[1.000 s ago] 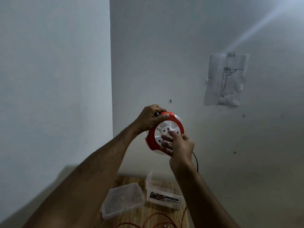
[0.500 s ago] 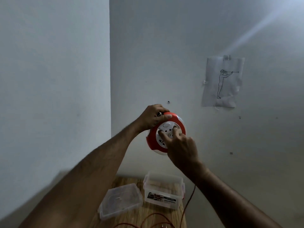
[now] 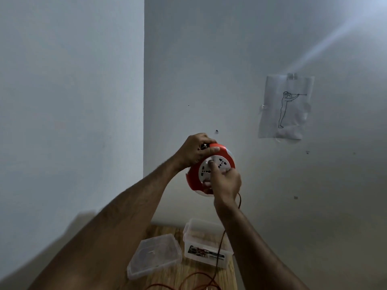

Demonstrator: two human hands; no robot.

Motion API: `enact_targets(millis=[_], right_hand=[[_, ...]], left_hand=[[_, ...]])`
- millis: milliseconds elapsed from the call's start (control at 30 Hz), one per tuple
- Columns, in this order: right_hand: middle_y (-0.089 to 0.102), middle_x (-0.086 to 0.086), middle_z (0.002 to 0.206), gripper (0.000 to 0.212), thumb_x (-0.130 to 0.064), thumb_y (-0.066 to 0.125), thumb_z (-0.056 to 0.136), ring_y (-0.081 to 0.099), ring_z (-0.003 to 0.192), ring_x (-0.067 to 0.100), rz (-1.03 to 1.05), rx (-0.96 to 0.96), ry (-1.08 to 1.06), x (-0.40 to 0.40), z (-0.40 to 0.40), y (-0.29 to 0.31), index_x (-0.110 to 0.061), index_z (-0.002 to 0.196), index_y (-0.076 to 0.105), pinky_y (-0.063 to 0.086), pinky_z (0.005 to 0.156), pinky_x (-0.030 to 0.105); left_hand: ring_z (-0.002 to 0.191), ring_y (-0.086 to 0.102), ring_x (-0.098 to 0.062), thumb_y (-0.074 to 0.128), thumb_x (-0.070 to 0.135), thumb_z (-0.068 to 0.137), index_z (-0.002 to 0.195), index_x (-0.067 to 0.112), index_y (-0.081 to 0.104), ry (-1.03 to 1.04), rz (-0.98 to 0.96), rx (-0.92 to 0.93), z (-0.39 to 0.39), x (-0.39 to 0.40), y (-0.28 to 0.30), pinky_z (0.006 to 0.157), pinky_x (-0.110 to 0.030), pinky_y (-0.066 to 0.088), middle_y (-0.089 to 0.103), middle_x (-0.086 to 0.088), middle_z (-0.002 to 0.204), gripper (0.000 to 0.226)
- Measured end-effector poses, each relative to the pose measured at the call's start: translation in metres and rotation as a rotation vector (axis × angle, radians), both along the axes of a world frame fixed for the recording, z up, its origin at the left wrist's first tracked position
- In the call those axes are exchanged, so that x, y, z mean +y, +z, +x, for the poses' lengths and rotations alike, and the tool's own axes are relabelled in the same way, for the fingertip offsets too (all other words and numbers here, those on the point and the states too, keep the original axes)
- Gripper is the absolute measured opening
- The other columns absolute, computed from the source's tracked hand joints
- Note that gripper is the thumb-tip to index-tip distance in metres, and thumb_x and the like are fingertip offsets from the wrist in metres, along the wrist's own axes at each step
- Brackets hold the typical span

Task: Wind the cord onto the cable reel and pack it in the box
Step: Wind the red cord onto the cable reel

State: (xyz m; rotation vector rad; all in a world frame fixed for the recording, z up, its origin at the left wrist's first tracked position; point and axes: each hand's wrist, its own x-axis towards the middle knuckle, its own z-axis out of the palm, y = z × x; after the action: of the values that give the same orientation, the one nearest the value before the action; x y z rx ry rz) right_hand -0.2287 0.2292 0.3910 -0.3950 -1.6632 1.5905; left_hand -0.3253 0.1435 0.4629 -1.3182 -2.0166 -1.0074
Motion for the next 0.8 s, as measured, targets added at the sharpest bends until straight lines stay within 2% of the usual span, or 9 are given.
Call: enact_targets(millis=[100,200,267,333,400,467,567,667,800], right_hand=[[0.070,0.009,0.098,0.044,-0.036,0.072,0.090,0.073,0.080,0.023,-0.487,-0.020,0.123,-0.008,0.005,0.011,-0.006,0.119,0.058,0.063,0.077,0.042],[0.065,0.019,0.115,0.058,-0.030,0.071,0.092,0.071,0.095,0.031,-0.840,-0.040,0.214,-0.013,0.012,0.025,-0.004,0.138,0.047,0.059,0.084,0.046],[0.066,0.024,0.104,0.058,-0.023,0.069,0.094,0.073,0.079,0.029,-0.973,0.020,0.289,-0.014,0.018,0.032,-0.003,0.141,0.041,0.062,0.071,0.040],[0.067,0.025,0.089,0.042,-0.018,0.067,0.095,0.073,0.067,0.028,-0.949,0.036,0.343,-0.014,0.022,0.033,-0.001,0.128,0.046,0.062,0.062,0.037],[0.072,0.018,0.082,0.023,-0.019,0.065,0.096,0.074,0.069,0.028,-0.543,0.005,0.244,-0.011,0.022,0.024,-0.002,0.108,0.056,0.062,0.062,0.039],[0.074,0.008,0.084,0.015,-0.021,0.069,0.092,0.073,0.068,0.021,0.211,0.127,-0.053,-0.001,0.019,0.007,-0.010,0.099,0.062,0.063,0.063,0.040],[0.067,0.015,0.113,0.034,-0.018,0.076,0.085,0.071,0.076,0.024,1.176,0.178,-0.254,0.015,0.021,-0.013,-0.012,0.115,0.063,0.062,0.061,0.032],[0.047,0.025,0.141,0.062,-0.011,0.077,0.082,0.070,0.080,0.034,1.509,-0.045,-0.261,0.031,0.025,-0.027,-0.021,0.138,0.054,0.061,0.058,0.031],[0.047,0.033,0.140,0.072,-0.013,0.081,0.078,0.071,0.071,0.037,1.670,-0.114,-0.306,0.040,0.029,-0.025,-0.023,0.143,0.051,0.062,0.053,0.038]], left_hand=[[0.081,0.062,-0.011,0.066,0.037,0.091,0.113,0.010,0.071,-0.006,-0.002,-0.002,0.001,-0.003,-0.005,0.072,-0.028,0.054,0.065,-0.004,0.092,0.035],[0.082,0.062,-0.013,0.066,0.037,0.091,0.113,0.010,0.071,-0.002,-0.009,-0.007,0.001,-0.006,-0.009,0.073,-0.031,0.055,0.065,-0.005,0.092,0.035],[0.082,0.063,-0.015,0.066,0.036,0.091,0.114,0.010,0.071,0.001,-0.017,-0.005,-0.001,-0.008,-0.010,0.073,-0.032,0.056,0.065,-0.006,0.092,0.035],[0.082,0.064,-0.015,0.065,0.037,0.092,0.113,0.010,0.071,0.012,-0.014,-0.007,-0.002,-0.010,-0.009,0.074,-0.034,0.058,0.066,-0.006,0.092,0.034],[0.081,0.065,-0.014,0.064,0.039,0.092,0.111,0.012,0.071,0.015,0.014,-0.023,-0.004,-0.013,-0.007,0.073,-0.034,0.059,0.066,-0.006,0.092,0.034],[0.082,0.065,-0.012,0.063,0.039,0.092,0.110,0.013,0.072,0.009,0.032,-0.034,-0.004,-0.015,-0.005,0.073,-0.030,0.059,0.066,-0.005,0.092,0.033],[0.082,0.064,-0.010,0.064,0.037,0.093,0.112,0.010,0.071,-0.007,0.026,-0.037,-0.002,-0.015,-0.003,0.072,-0.024,0.057,0.066,-0.003,0.093,0.034],[0.080,0.063,-0.005,0.063,0.036,0.093,0.112,0.009,0.071,-0.021,0.011,-0.028,-0.002,-0.015,-0.002,0.071,-0.022,0.056,0.063,0.001,0.090,0.034],[0.082,0.065,-0.011,0.065,0.038,0.092,0.114,0.009,0.070,-0.028,-0.006,-0.033,-0.001,-0.012,-0.004,0.073,-0.028,0.059,0.066,-0.003,0.094,0.037]])
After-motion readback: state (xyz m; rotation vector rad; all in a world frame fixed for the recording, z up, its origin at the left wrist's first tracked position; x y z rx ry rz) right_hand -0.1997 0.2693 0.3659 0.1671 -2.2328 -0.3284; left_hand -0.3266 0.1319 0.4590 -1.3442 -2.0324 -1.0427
